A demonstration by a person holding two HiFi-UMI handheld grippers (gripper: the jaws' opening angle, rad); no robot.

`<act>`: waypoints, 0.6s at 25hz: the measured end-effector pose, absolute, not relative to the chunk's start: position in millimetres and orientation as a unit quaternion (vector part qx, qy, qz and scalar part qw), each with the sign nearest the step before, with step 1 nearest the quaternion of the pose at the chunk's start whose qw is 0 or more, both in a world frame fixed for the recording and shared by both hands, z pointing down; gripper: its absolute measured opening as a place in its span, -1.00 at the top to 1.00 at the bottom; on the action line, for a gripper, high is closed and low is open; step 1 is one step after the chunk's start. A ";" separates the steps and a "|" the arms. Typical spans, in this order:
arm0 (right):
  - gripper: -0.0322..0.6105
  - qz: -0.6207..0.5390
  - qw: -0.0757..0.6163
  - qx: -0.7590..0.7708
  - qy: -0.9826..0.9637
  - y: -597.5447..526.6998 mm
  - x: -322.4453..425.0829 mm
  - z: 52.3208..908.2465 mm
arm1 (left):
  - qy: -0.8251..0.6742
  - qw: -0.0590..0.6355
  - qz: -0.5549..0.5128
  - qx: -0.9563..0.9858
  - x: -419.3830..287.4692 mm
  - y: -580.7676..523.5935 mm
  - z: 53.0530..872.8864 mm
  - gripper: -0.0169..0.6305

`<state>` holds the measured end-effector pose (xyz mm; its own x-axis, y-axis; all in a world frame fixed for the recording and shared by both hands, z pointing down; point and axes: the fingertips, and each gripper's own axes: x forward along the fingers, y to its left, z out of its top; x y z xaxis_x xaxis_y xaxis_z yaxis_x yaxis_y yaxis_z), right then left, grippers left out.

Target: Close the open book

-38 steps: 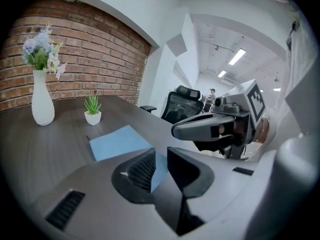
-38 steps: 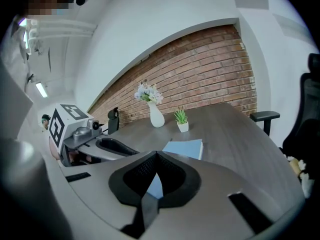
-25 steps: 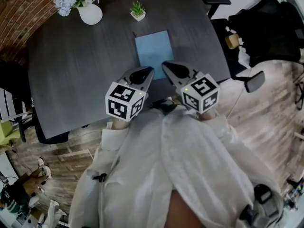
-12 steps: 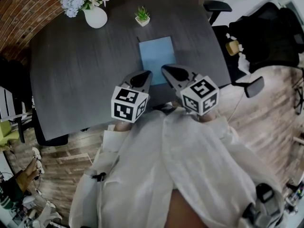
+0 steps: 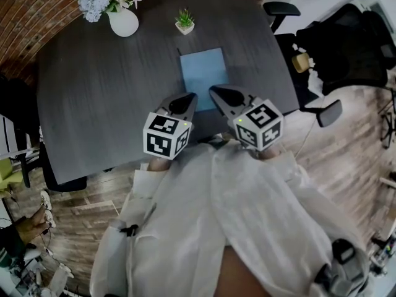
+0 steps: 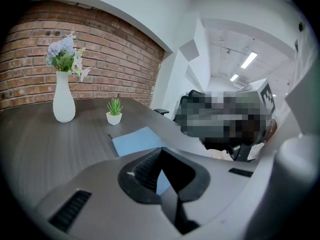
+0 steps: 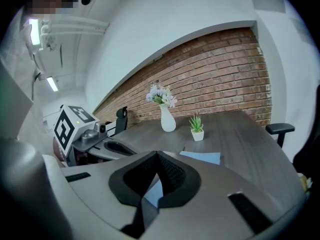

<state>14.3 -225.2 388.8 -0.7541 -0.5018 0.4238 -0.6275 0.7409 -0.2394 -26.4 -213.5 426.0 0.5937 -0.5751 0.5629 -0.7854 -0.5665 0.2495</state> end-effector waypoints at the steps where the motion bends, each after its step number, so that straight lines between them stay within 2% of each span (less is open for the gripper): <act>1: 0.88 0.186 0.168 0.308 -0.918 -225.1 14.6 388.5 | -0.395 0.245 0.215 0.859 -25.7 -213.2 426.6 0.93; 15: 0.88 0.190 0.165 0.298 -0.921 -224.2 14.0 389.9 | -0.391 0.251 0.216 0.859 -23.9 -213.0 428.6 0.93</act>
